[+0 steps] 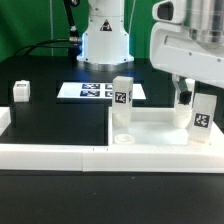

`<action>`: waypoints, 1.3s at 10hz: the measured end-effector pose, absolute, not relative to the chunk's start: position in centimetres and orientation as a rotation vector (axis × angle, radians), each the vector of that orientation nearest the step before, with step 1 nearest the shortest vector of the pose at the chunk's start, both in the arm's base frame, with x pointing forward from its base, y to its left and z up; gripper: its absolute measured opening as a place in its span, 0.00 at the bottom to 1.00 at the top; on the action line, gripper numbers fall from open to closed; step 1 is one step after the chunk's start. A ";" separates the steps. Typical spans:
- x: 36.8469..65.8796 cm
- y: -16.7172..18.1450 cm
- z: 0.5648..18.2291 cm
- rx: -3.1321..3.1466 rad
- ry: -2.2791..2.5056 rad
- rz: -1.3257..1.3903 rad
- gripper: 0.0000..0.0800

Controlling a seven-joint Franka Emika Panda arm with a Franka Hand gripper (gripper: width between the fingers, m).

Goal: Assemble square table

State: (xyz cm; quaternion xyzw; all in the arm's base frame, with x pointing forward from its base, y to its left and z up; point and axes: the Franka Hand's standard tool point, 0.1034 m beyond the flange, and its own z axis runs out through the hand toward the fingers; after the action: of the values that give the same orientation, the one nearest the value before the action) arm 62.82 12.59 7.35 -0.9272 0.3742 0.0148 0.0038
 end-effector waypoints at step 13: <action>63.7 11.1 7.3 -2.718 1.539 -0.022 0.37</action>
Offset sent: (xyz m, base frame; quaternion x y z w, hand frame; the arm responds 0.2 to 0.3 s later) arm 0.0000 0.0000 0.0000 0.0000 0.0000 -0.1296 0.9916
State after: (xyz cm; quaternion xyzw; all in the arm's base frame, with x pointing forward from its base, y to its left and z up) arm 63.69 11.09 7.30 -0.8701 0.4927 -0.0069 0.0093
